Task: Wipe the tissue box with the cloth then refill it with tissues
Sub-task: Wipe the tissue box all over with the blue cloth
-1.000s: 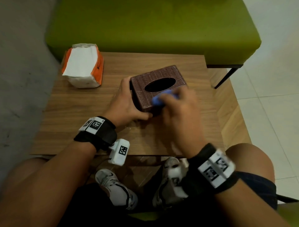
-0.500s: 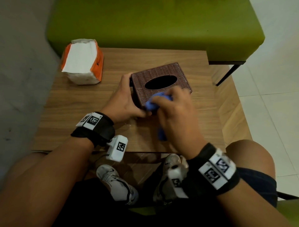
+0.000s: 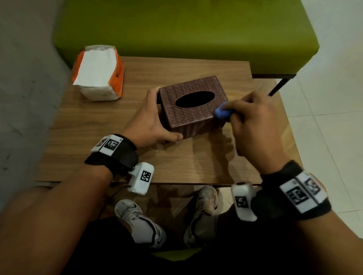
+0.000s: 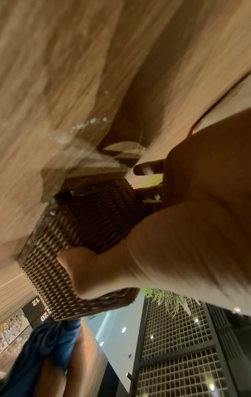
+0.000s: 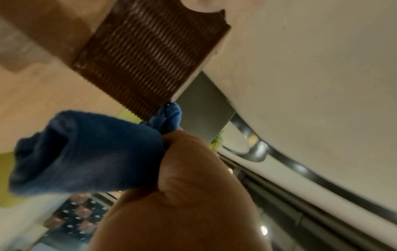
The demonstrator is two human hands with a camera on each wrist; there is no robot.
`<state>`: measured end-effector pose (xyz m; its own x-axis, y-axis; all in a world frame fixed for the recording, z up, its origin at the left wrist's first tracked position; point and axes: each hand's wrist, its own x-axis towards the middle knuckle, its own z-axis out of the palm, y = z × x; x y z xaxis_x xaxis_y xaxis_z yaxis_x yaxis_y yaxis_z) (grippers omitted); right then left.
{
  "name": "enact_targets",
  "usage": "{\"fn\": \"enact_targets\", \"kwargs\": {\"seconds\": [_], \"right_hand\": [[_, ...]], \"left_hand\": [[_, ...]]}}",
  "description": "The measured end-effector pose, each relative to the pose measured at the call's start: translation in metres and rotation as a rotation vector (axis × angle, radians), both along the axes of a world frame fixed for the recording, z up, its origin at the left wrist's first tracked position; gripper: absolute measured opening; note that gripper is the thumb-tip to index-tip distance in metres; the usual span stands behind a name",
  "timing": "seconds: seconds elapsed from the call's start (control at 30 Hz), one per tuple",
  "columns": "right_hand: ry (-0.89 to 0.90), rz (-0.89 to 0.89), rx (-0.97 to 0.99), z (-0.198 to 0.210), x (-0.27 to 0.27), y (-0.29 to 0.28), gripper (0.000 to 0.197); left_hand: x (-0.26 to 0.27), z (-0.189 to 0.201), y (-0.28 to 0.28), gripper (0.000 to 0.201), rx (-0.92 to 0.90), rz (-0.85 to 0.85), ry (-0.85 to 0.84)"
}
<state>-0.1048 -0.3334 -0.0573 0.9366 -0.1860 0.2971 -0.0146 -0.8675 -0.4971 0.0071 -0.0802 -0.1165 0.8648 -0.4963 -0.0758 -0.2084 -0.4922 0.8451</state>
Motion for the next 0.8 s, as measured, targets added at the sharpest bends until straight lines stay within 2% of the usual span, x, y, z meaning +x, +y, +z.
{"fn": "enact_targets", "kwargs": {"seconds": [0.07,0.13,0.23,0.3,0.37,0.43,0.5,0.53,0.67,0.73,0.8], "right_hand": [[0.002,-0.018,0.004,0.005,0.005,-0.001,0.032],[0.038,0.100,-0.048,0.007,0.005,0.020,0.035],[0.136,0.267,-0.225,0.007,-0.001,0.054,0.040],[0.173,0.365,-0.292,0.009,-0.001,0.056,0.044],[0.169,0.334,-0.247,0.010,0.006,0.038,0.041],[0.119,0.165,-0.163,0.010,0.011,0.016,0.030],[0.112,0.054,-0.183,0.010,0.007,0.020,0.023],[0.121,0.069,-0.202,0.008,0.003,0.033,0.023],[0.139,0.321,-0.167,0.008,-0.017,0.081,0.032],[0.168,0.316,-0.153,0.012,-0.019,0.067,0.035],[0.183,0.225,-0.129,0.015,-0.022,0.046,0.033]], "left_hand": [[0.000,0.000,-0.002,0.127,-0.007,-0.001,0.005],[0.001,0.001,-0.002,0.128,-0.007,0.002,0.023],[0.000,0.001,-0.002,0.128,-0.038,-0.004,0.053],[-0.001,0.002,-0.002,0.128,-0.041,-0.015,0.068],[-0.001,0.003,0.000,0.128,-0.026,-0.025,0.072],[-0.002,0.003,0.001,0.128,-0.011,-0.025,0.057],[-0.004,0.004,0.001,0.127,-0.010,-0.023,0.058],[-0.005,0.003,0.001,0.128,-0.024,-0.024,0.077],[-0.010,0.004,0.008,0.128,-0.041,-0.073,0.112],[-0.015,0.004,0.013,0.130,-0.021,-0.074,0.119],[-0.021,0.004,0.016,0.131,-0.009,-0.047,0.116]]}}
